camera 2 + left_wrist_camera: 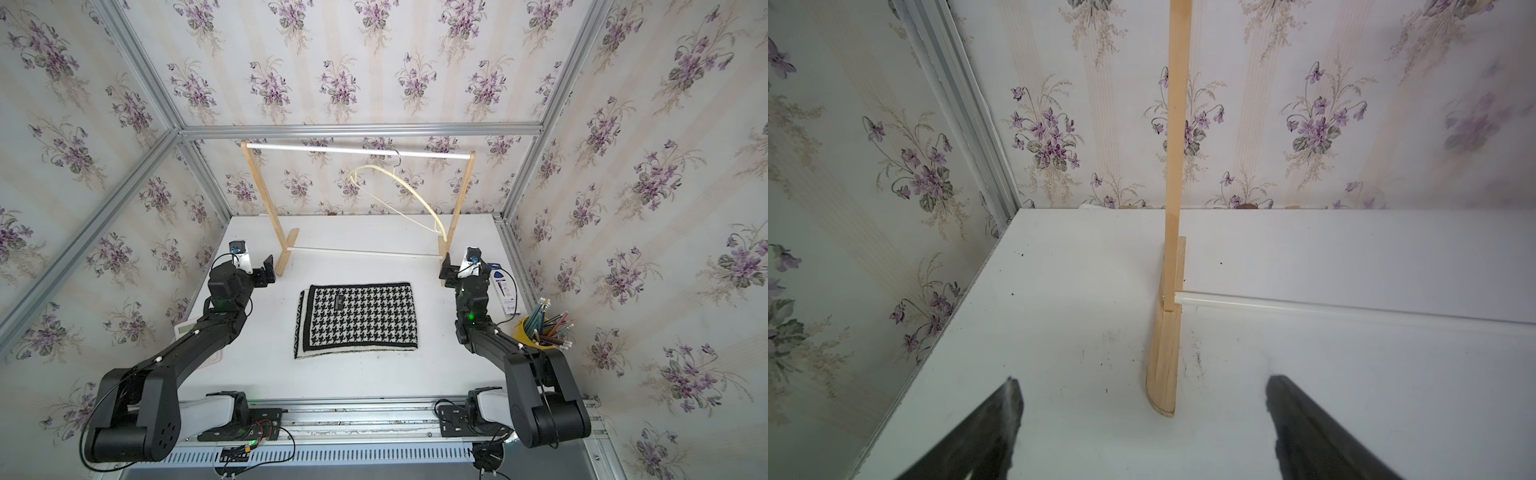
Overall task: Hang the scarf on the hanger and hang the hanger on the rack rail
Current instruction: Pick up the hanger from the clothesline.
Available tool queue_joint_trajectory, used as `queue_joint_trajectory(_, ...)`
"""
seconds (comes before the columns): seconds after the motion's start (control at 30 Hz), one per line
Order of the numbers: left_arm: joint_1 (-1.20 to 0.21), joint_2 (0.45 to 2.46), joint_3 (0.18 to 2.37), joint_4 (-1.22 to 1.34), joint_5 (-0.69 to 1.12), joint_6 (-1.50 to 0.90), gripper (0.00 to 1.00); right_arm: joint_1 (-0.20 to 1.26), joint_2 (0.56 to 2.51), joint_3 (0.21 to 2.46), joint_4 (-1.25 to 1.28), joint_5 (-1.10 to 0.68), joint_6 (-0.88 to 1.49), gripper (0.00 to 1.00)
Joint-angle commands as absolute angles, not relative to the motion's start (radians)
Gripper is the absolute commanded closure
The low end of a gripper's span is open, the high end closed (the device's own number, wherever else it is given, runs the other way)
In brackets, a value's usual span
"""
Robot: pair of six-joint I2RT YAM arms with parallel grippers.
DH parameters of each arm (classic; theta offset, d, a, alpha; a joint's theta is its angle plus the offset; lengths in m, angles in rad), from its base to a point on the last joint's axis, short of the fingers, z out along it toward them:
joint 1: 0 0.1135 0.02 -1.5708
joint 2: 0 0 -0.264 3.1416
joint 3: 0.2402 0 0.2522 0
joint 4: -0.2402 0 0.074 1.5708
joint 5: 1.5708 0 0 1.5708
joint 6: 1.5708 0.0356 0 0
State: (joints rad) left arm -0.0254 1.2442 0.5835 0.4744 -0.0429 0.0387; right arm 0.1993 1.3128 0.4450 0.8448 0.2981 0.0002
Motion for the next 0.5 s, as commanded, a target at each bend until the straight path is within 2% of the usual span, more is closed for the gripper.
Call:
queue_joint_trajectory(0.0,-0.047,1.25,0.646,0.239,-0.093,0.022,0.07,0.279,1.348,0.541,0.522,0.502,-0.021,0.07)
queue_joint_trajectory(0.1,-0.052,1.291,0.651,0.229,-0.133,0.024,0.07,0.387,1.373,0.61,0.371,0.608,-0.025,0.06)
queue_joint_trajectory(0.23,-0.052,1.36,0.671,0.194,-0.152,0.024,0.08,0.489,1.32,0.709,0.17,0.667,-0.007,0.06)
queue_joint_trajectory(0.47,-0.137,1.258,0.753,0.021,-0.165,0.007,0.09,0.549,1.135,0.98,-0.168,0.637,0.043,0.06)
